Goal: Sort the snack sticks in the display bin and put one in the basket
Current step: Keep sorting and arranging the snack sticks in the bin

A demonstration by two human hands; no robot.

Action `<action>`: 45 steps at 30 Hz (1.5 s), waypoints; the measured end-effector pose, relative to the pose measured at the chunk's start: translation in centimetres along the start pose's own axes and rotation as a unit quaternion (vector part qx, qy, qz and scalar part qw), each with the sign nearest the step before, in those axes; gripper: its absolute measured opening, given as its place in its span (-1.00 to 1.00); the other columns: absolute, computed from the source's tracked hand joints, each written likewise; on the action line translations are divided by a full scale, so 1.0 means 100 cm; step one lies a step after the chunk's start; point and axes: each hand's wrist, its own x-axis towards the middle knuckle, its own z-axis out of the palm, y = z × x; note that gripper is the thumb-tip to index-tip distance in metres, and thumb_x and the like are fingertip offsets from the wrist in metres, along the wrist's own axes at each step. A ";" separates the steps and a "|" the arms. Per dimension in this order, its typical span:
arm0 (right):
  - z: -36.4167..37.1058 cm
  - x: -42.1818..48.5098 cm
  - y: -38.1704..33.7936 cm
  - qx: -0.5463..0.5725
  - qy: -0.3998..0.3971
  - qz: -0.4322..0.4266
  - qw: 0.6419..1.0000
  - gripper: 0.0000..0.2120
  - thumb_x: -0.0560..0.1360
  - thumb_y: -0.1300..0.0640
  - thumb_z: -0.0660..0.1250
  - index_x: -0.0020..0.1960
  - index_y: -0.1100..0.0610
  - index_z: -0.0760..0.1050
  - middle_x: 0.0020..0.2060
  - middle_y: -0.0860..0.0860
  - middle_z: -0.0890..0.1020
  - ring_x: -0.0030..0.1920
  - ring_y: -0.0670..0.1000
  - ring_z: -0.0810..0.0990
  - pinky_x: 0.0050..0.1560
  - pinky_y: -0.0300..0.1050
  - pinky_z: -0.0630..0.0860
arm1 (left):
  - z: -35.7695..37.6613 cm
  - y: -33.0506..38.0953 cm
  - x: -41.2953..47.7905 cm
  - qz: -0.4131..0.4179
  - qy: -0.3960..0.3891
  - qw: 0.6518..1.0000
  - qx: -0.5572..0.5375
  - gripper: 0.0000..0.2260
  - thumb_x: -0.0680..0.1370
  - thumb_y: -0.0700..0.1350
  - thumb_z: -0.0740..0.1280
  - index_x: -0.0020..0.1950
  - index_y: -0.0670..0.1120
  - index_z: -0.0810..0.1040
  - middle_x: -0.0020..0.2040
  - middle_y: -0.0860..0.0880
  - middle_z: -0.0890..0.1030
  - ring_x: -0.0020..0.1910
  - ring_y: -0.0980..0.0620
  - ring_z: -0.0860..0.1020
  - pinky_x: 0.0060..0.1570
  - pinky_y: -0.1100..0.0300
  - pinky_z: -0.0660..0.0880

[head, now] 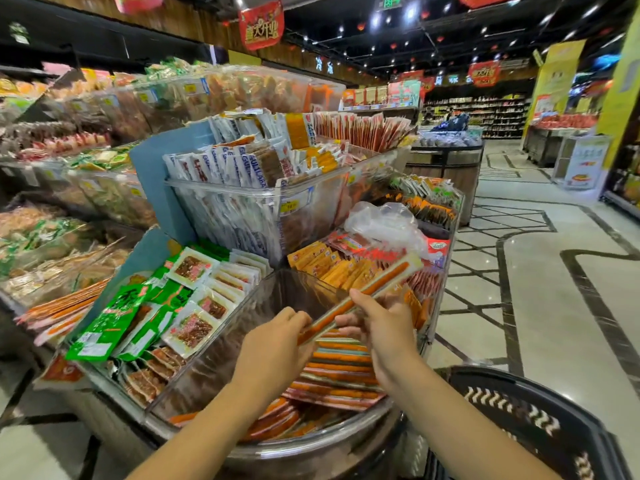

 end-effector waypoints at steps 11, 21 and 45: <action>-0.046 0.009 -0.003 -0.412 0.049 -0.229 0.880 -0.64 0.48 0.15 0.50 0.08 -0.15 0.39 0.06 -0.14 0.51 0.08 -0.12 0.52 0.06 -0.28 0.46 | 0.031 -0.032 0.037 0.017 -0.052 0.996 0.074 -0.87 0.58 -0.03 0.33 0.11 0.06 0.55 -0.07 0.05 0.52 -0.07 -0.06 0.61 -0.20 0.02 0.54; -0.049 0.020 0.027 -0.719 0.065 -0.361 0.591 -0.94 0.44 0.18 0.47 -0.11 0.05 0.68 -0.11 -0.01 0.58 0.01 0.09 0.48 0.03 0.03 0.42 | 0.054 -0.029 0.053 0.007 -0.074 0.994 0.086 -0.88 0.58 -0.11 0.31 0.10 0.00 0.55 -0.05 0.00 0.61 -0.02 -0.07 0.61 -0.11 0.02 0.54; -0.028 0.021 0.025 -0.778 -0.038 -0.335 0.530 -0.87 0.54 0.01 0.34 -0.01 -0.01 0.65 -0.06 -0.02 0.63 0.05 0.10 0.50 0.16 0.11 0.40 | -0.037 -0.101 0.008 0.040 0.119 0.989 0.072 -0.76 0.53 -0.12 0.42 0.18 -0.11 0.62 0.19 -0.06 0.61 0.11 -0.14 0.55 0.11 -0.04 0.50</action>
